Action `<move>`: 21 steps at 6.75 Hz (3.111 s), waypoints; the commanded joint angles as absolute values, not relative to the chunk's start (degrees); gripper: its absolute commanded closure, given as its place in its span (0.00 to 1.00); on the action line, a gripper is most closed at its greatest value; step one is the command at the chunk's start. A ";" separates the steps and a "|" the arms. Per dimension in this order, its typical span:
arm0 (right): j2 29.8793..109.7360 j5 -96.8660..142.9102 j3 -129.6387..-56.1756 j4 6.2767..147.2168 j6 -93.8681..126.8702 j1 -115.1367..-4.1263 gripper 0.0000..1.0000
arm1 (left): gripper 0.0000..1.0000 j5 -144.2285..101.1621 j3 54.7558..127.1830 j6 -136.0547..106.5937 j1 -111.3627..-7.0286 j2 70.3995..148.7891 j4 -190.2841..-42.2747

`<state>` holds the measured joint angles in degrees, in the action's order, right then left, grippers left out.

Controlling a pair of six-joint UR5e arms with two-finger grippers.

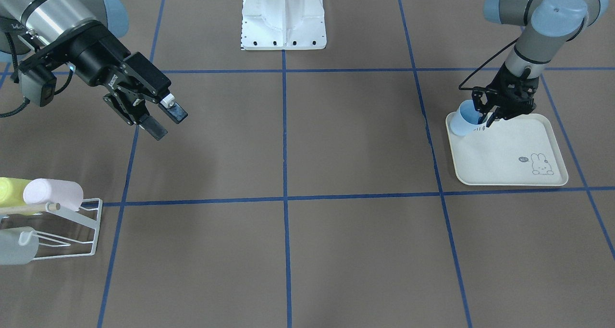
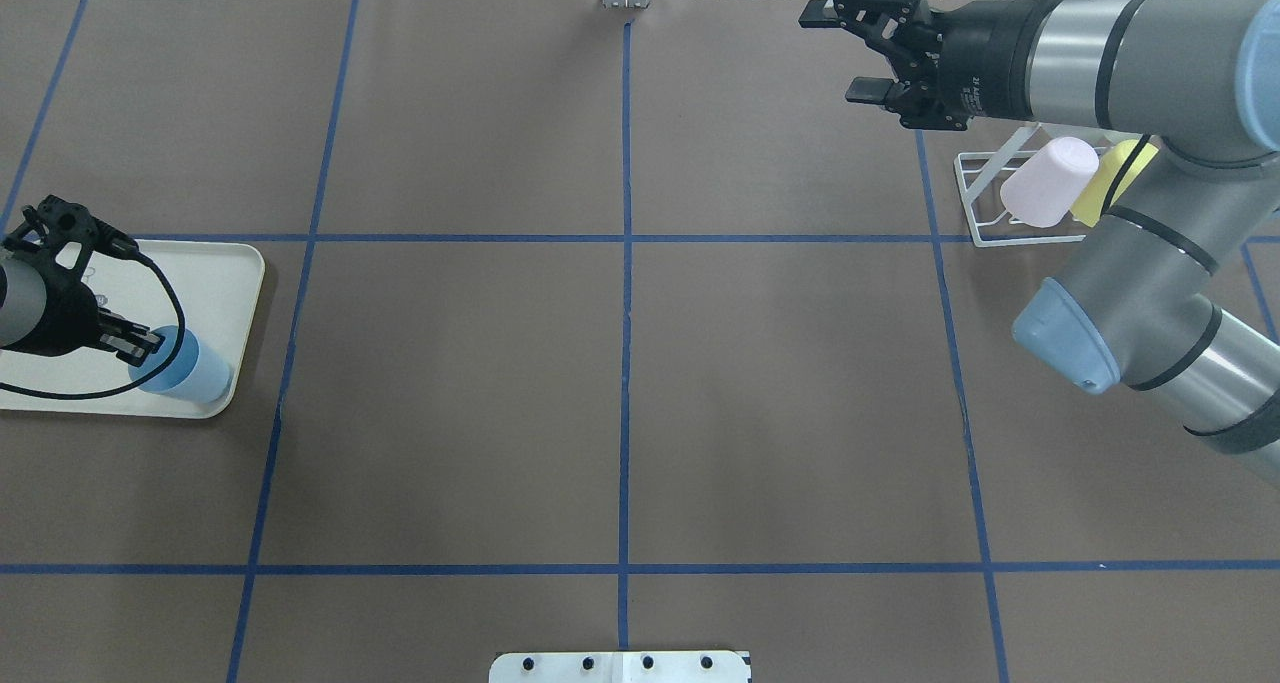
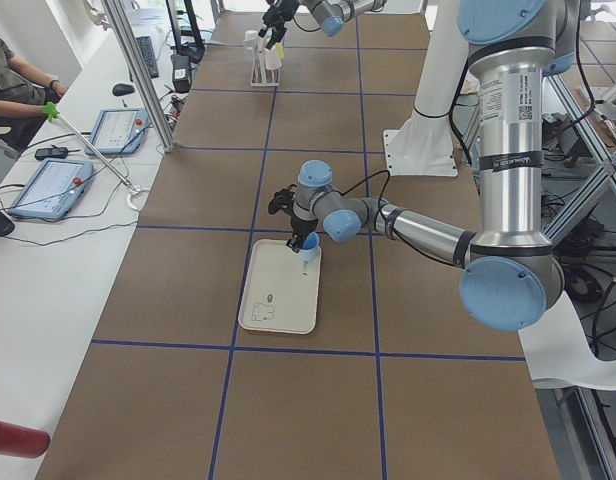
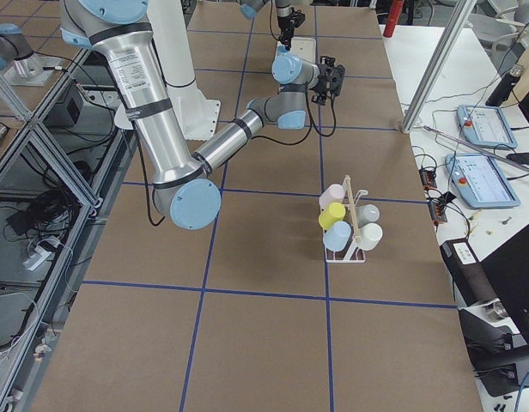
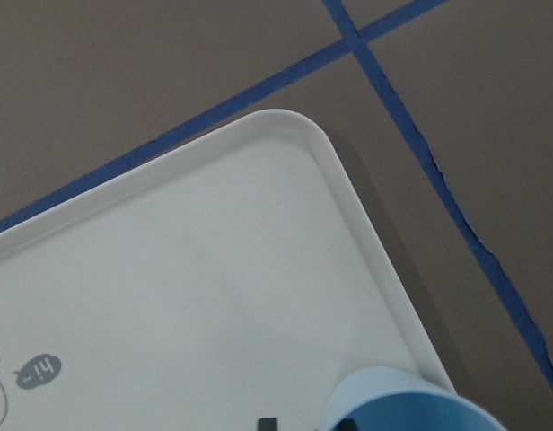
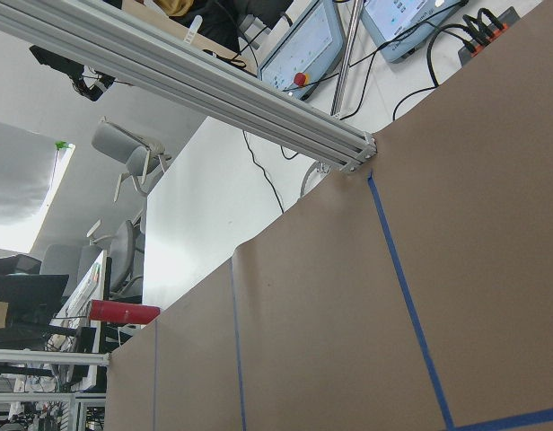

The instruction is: Transfer IKEA cup to right arm and place on rack

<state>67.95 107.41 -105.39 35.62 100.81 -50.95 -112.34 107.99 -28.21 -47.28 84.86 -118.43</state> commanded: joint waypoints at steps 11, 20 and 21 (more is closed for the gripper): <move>67.50 104.24 -104.77 35.60 100.63 -50.36 0.00 | 1.00 -109.07 109.27 -68.89 -62.50 107.55 -108.97; 60.22 83.79 -104.85 35.25 107.13 -37.91 0.00 | 1.00 -80.16 92.49 -147.09 -42.19 113.55 -170.51; 59.94 83.67 -104.51 32.20 110.10 -37.10 0.00 | 1.00 -78.68 89.50 -148.78 -41.06 113.64 -177.64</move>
